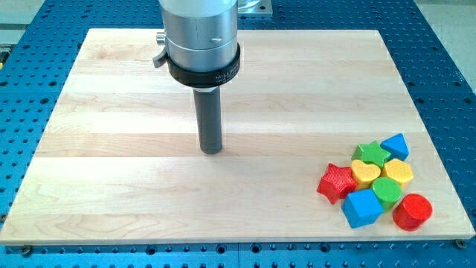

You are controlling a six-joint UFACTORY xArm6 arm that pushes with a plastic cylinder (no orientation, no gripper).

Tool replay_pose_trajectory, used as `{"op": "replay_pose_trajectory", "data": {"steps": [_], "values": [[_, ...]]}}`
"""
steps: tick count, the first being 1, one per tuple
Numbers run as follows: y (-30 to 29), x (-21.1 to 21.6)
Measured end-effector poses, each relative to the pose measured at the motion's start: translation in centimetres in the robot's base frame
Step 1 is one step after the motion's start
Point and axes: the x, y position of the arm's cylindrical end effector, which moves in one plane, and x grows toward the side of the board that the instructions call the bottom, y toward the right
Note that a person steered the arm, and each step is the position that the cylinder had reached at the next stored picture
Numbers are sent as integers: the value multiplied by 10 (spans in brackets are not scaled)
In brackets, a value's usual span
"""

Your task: Move the green star to the top right side of the board

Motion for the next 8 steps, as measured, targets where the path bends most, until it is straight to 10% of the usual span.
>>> {"op": "replay_pose_trajectory", "data": {"steps": [3,6,8], "values": [[8,25],[251,-132],[384,-75]]}}
